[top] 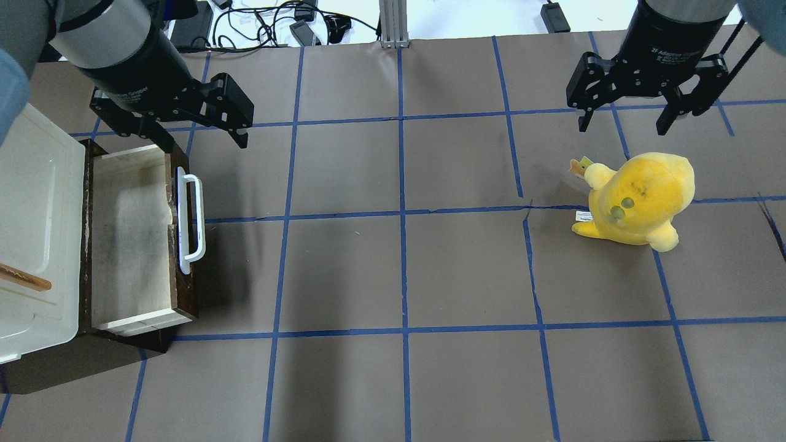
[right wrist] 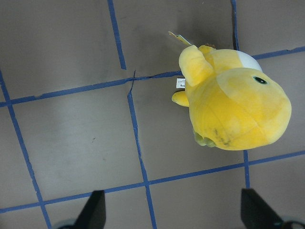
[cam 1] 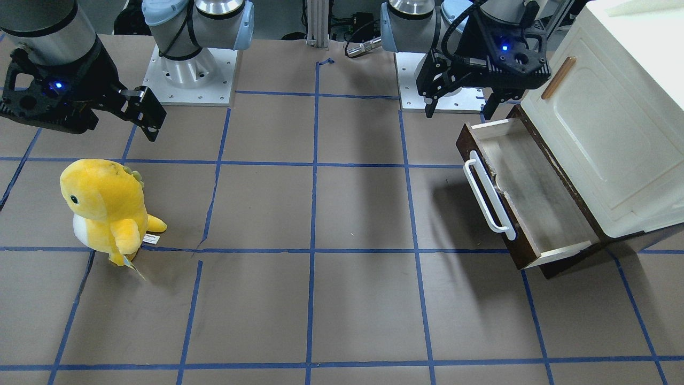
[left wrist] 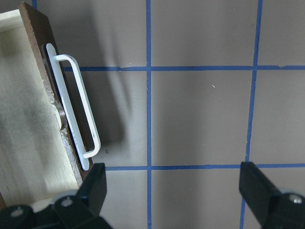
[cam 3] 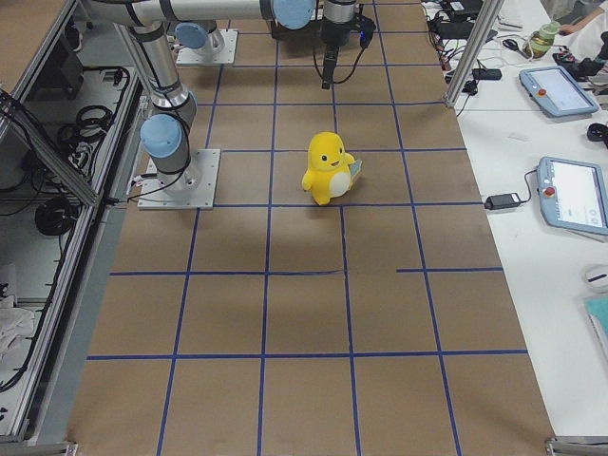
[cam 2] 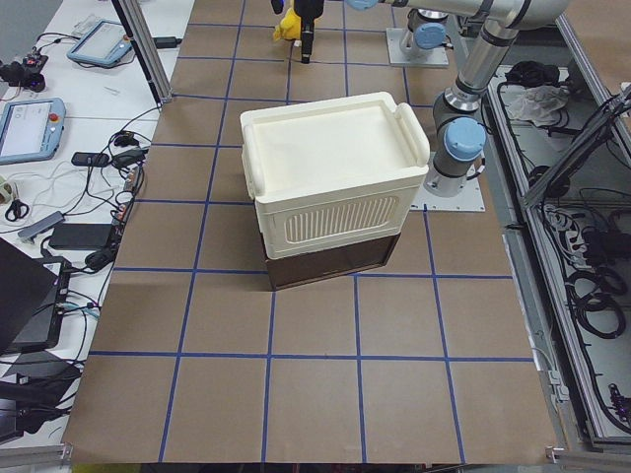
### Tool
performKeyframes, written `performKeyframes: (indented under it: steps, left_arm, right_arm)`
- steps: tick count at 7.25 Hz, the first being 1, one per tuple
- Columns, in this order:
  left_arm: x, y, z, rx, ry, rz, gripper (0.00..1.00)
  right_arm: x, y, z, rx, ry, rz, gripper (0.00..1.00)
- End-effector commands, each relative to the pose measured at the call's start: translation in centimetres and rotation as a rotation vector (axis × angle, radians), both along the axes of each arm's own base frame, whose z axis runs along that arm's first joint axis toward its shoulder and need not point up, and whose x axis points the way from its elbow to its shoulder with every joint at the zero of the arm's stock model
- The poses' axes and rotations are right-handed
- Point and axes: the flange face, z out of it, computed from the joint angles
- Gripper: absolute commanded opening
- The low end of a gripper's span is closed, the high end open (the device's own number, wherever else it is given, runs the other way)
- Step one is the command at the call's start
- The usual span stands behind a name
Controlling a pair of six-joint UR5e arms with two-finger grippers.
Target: Pull drawer sideways
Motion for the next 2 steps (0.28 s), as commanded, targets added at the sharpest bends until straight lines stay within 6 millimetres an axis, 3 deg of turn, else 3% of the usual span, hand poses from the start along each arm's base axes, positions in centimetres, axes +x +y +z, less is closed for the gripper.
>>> performKeyframes:
  steps: [1, 2]
  left_arm:
    - [-0.04, 0.1, -0.06, 0.001, -0.001, -0.001, 1.0]
    - [-0.11, 0.12, -0.06, 0.001, -0.001, -0.003, 1.0]
  right_arm:
    - [-0.07, -0.02, 0.0, 0.0, 0.0, -0.001, 1.0]
    - [0.01, 0.0, 0.0, 0.0, 0.0, 0.0, 1.0]
